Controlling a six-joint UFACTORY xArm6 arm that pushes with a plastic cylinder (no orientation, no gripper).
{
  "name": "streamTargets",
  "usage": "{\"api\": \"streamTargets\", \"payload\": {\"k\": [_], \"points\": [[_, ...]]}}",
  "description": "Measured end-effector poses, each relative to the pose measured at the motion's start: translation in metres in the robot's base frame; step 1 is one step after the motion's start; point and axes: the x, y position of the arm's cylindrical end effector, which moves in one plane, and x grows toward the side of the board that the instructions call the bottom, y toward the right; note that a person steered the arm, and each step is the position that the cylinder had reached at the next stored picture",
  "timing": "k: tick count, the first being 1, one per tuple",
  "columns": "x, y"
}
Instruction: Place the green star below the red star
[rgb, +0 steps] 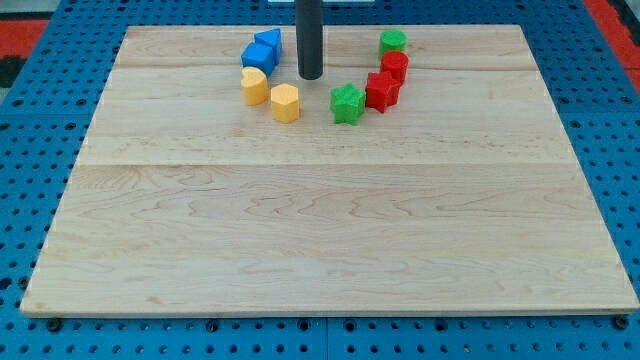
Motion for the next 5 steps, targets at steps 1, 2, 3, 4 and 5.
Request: {"api": "streamTargets", "payload": {"k": [1, 2, 3, 4, 5], "points": [[0.025, 0.016], [0.056, 0.053], [0.067, 0.075], [0.067, 0.068], [0.053, 0.049]]}}
